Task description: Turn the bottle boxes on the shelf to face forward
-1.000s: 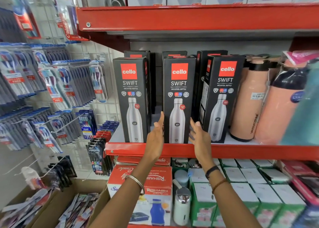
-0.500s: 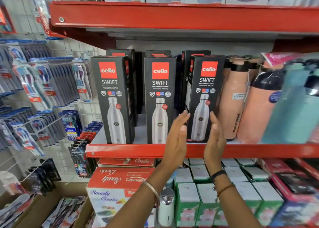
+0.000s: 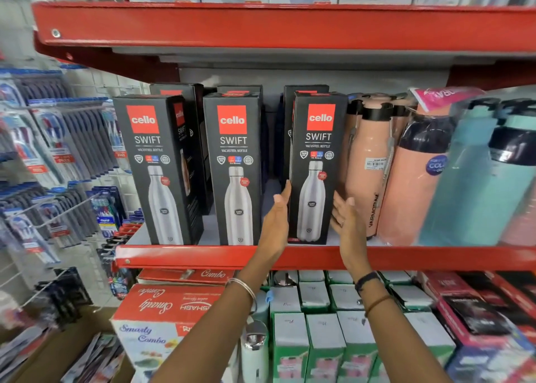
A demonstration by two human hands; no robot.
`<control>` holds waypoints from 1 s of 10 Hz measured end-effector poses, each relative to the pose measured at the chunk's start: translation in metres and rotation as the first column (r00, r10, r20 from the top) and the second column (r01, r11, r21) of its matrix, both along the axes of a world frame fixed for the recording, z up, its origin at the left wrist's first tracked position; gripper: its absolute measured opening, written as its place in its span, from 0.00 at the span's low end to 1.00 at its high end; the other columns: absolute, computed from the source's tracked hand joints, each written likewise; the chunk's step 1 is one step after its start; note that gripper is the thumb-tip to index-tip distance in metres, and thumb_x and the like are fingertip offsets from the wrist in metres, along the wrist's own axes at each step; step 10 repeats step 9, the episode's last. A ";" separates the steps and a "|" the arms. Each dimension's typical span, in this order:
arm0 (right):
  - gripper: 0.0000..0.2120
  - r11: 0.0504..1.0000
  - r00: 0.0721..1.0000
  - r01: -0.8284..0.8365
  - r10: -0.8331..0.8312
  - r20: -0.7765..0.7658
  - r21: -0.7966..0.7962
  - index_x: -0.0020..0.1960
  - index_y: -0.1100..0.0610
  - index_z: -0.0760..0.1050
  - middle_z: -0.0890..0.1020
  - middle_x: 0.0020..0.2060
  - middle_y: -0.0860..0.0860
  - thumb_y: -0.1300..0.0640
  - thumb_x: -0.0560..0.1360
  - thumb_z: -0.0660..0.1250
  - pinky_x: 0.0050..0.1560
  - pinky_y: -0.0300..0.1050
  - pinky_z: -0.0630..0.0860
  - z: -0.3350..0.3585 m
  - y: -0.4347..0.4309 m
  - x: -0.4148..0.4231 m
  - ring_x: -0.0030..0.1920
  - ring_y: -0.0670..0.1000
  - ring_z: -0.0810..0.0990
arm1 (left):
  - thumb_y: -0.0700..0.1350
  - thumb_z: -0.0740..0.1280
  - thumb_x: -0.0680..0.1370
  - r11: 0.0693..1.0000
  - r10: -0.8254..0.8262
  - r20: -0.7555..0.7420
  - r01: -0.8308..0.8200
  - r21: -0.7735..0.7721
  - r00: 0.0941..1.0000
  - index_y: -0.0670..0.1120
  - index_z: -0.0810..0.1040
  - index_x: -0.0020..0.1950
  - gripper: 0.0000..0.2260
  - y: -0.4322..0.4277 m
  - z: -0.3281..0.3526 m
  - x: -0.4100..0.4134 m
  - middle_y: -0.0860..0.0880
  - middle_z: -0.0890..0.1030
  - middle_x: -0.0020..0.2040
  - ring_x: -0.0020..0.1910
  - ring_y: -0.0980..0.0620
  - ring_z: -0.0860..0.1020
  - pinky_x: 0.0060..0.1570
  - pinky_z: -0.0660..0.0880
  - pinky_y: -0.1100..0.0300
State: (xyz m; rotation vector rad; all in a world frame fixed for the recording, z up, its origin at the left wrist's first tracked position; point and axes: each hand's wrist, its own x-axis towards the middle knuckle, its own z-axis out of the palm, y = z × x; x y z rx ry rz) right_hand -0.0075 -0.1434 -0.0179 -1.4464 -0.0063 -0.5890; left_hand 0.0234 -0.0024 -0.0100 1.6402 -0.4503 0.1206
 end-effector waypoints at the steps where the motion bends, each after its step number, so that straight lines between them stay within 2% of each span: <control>1: 0.29 1.000 1.000 0.006 -0.006 -0.002 -0.003 0.73 0.56 0.64 0.67 0.74 0.55 0.41 0.79 0.48 0.68 0.49 0.66 0.000 -0.003 -0.007 0.73 0.58 0.66 | 0.81 0.42 0.62 1.000 -0.019 0.024 0.019 -0.001 1.000 0.84 0.60 0.56 0.24 0.000 -0.003 -0.004 0.62 0.70 0.47 0.45 0.62 0.69 0.52 0.69 0.57; 2: 0.28 1.000 1.000 0.013 -0.013 0.012 -0.001 0.72 0.58 0.65 0.69 0.72 0.57 0.43 0.79 0.49 0.70 0.55 0.68 0.001 -0.006 -0.018 0.71 0.59 0.69 | 0.83 0.42 0.60 1.000 -0.014 0.040 0.014 -0.007 0.999 0.84 0.61 0.56 0.26 0.001 -0.005 -0.015 0.62 0.60 0.40 0.38 0.63 0.59 0.37 0.58 0.62; 3: 0.32 1.000 1.000 0.009 -0.008 0.013 -0.022 0.71 0.59 0.66 0.71 0.71 0.57 0.39 0.76 0.51 0.70 0.59 0.69 0.002 -0.007 -0.028 0.69 0.59 0.71 | 0.82 0.41 0.61 1.000 0.003 0.027 -0.003 -0.009 1.000 0.83 0.60 0.58 0.27 0.001 -0.005 -0.026 0.63 0.63 0.40 0.39 0.64 0.60 0.38 0.60 0.64; 4: 0.26 0.999 1.000 0.030 -0.029 0.009 -0.016 0.71 0.59 0.67 0.71 0.71 0.57 0.44 0.80 0.51 0.69 0.59 0.69 0.000 -0.007 -0.030 0.69 0.59 0.71 | 0.81 0.41 0.63 1.000 -0.003 0.009 0.003 -0.022 1.000 0.80 0.57 0.60 0.28 0.000 0.002 -0.040 0.57 0.74 0.64 0.63 0.53 0.73 0.65 0.68 0.54; 5: 0.23 0.999 1.000 0.022 -0.022 0.000 -0.048 0.71 0.55 0.67 0.71 0.71 0.55 0.45 0.81 0.51 0.69 0.55 0.70 -0.003 -0.008 -0.027 0.70 0.58 0.71 | 0.79 0.42 0.65 1.000 -0.005 0.007 0.005 0.001 1.000 0.78 0.54 0.63 0.26 0.001 0.008 -0.047 0.52 0.60 0.78 0.77 0.48 0.57 0.76 0.53 0.44; 6: 0.23 0.991 0.998 0.067 -0.064 0.026 -0.114 0.70 0.50 0.68 0.75 0.67 0.49 0.42 0.80 0.52 0.70 0.55 0.69 -0.004 -0.003 -0.030 0.69 0.54 0.73 | 0.76 0.46 0.70 1.000 -0.015 0.032 0.014 0.027 0.999 0.73 0.55 0.69 0.27 0.006 0.013 -0.055 0.61 0.58 0.75 0.77 0.57 0.56 0.77 0.53 0.47; 7: 0.23 0.934 0.961 0.246 -0.200 0.191 -0.258 0.71 0.53 0.68 0.72 0.67 0.44 0.44 0.80 0.52 0.73 0.50 0.66 0.009 0.009 -0.038 0.69 0.44 0.70 | 0.58 0.52 0.81 0.998 0.032 0.240 -0.043 0.043 0.970 0.54 0.57 0.77 0.24 0.015 0.028 -0.064 0.60 0.59 0.76 0.71 0.73 0.56 0.75 0.54 0.64; 8: 0.26 0.845 0.889 0.387 -0.236 0.393 -0.368 0.74 0.55 0.63 0.67 0.72 0.47 0.45 0.80 0.50 0.74 0.39 0.59 0.047 0.025 -0.043 0.73 0.43 0.64 | 0.48 0.54 0.82 0.991 0.092 0.477 -0.127 0.041 0.874 0.46 0.57 0.77 0.23 0.032 0.064 -0.068 0.52 0.58 0.78 0.77 0.61 0.55 0.73 0.52 0.70; 9: 0.26 0.731 0.815 0.483 -0.175 0.552 -0.482 0.76 0.58 0.58 0.63 0.75 0.51 0.48 0.80 0.49 0.77 0.42 0.54 0.099 0.043 -0.036 0.76 0.44 0.57 | 0.46 0.54 0.82 0.965 0.199 0.668 -0.262 -0.006 0.717 0.46 0.54 0.77 0.23 0.052 0.111 -0.064 0.49 0.56 0.79 0.79 0.52 0.51 0.77 0.50 0.60; 10: 0.26 0.731 0.815 0.483 -0.175 0.552 -0.482 0.76 0.58 0.58 0.63 0.75 0.51 0.48 0.80 0.49 0.77 0.42 0.54 0.099 0.043 -0.036 0.76 0.44 0.57 | 0.46 0.54 0.82 0.965 0.199 0.668 -0.262 -0.006 0.717 0.46 0.54 0.77 0.23 0.052 0.111 -0.064 0.49 0.56 0.79 0.79 0.52 0.51 0.77 0.50 0.60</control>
